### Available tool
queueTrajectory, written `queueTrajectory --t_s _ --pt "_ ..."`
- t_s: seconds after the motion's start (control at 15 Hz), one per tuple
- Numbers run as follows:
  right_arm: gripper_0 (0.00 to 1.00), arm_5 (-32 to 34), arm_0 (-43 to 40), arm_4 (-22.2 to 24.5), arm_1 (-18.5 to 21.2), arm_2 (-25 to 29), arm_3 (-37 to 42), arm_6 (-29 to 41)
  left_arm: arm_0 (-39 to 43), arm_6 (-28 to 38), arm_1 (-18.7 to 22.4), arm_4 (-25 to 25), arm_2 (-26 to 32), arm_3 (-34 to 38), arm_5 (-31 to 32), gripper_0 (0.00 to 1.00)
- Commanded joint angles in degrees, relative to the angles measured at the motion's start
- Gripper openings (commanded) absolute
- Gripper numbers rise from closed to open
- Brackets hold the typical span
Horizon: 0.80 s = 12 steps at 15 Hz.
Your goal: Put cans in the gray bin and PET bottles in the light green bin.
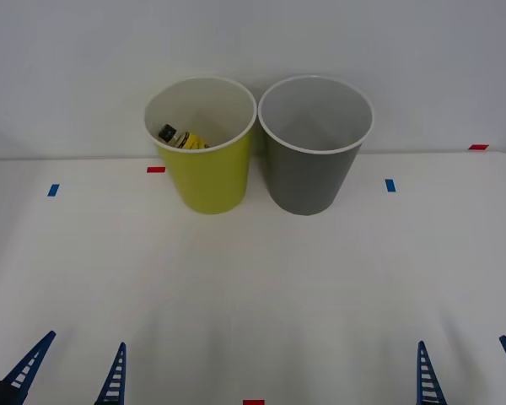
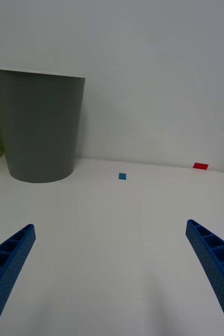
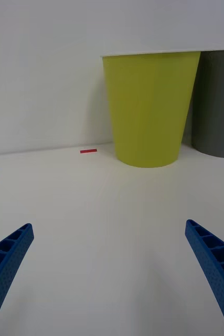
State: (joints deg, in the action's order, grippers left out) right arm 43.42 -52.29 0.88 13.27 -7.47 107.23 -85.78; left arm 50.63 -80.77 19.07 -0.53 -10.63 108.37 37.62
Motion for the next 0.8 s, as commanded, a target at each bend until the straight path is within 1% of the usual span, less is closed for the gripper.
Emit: queueTrajectory --t_s 0.07,0.8 --pt "1.00 0.0 0.0 0.0 0.0 0.0 0.0 0.0 0.0 0.0 0.0 0.0 0.0 0.0 0.0 1.00" --pt "1.00 0.0 0.0 0.0 0.0 0.0 0.0 0.0 0.0 0.0 0.0 0.0 0.0 0.0 0.0 1.00"
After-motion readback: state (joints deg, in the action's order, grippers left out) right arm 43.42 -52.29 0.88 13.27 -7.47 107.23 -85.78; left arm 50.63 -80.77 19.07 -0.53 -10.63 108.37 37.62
